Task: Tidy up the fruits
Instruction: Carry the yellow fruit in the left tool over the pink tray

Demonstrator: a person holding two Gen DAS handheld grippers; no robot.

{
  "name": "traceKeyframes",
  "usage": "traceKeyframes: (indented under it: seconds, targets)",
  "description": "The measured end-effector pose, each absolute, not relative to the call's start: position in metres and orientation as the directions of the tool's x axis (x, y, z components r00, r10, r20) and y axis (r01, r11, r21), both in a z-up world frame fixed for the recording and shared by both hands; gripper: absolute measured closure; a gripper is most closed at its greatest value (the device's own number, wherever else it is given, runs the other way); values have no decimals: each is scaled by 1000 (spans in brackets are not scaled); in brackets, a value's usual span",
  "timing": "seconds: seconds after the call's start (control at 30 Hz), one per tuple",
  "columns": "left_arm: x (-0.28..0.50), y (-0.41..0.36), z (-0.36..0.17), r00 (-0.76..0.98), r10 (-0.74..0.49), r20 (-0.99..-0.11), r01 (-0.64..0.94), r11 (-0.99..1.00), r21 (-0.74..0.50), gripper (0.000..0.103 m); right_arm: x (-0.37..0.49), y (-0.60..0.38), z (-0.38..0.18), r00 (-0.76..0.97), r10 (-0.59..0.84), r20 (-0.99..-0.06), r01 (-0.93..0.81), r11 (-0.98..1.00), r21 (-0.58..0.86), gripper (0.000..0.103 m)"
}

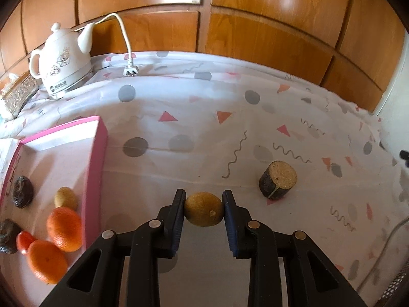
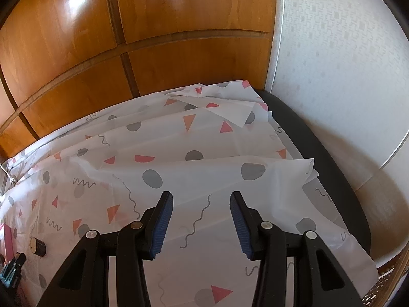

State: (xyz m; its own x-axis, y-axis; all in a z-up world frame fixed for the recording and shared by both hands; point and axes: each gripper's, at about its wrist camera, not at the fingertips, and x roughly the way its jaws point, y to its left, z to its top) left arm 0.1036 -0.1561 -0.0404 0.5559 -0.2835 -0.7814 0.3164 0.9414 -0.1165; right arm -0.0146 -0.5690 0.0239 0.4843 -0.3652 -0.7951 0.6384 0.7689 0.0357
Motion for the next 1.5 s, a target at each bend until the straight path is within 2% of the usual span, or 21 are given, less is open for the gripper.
traceKeyframes:
  seconds: [0.23, 0.4, 0.63, 0.93, 1.2, 1.23, 1.27, 1.3, 1.37, 1.43, 1.5]
  targets:
    - [90, -121, -5, 582, -368, -726, 312, 925, -218, 74, -16, -567, 25, 486, -373, -790, 638, 770, 29, 56]
    - [82, -87, 16, 621, -376, -688, 283, 926, -251, 74, -17, -564, 26, 488, -375, -789, 635, 772, 26, 56]
    - [75, -17, 26, 682, -253, -686, 128, 965, -229, 73, -12, -558, 22, 465, -377, -801, 619, 785, -10, 56]
    - [60, 76, 8, 693, -80, -717, -83, 978, -189, 73, -8, -553, 19, 435, -402, -806, 616, 785, -59, 56]
    - [47, 93, -17, 659, -34, -751, -133, 978, -160, 72, -10, -558, 15, 409, -403, -819, 639, 767, -59, 56]
    - [47, 93, -20, 654, -38, -756, -136, 977, -166, 71, -10, -558, 14, 405, -404, -820, 638, 767, -62, 56]
    - [47, 93, -21, 651, -37, -758, -140, 976, -168, 66, -10, -558, 14, 402, -405, -821, 637, 768, -67, 56]
    - [47, 94, -22, 653, -31, -756, -146, 975, -167, 57, -9, -557, 13, 400, -406, -822, 636, 769, -70, 56]
    - [45, 95, -19, 665, -20, -747, -154, 975, -163, 47, -8, -556, 13, 396, -408, -823, 631, 771, -79, 56]
    - [42, 96, -16, 674, -8, -738, -158, 975, -155, 44, -7, -555, 12, 394, -408, -824, 628, 774, -83, 56]
    - [39, 96, -14, 679, 18, -734, -173, 975, -136, 36, -6, -554, 11, 394, -404, -826, 621, 779, -85, 56]
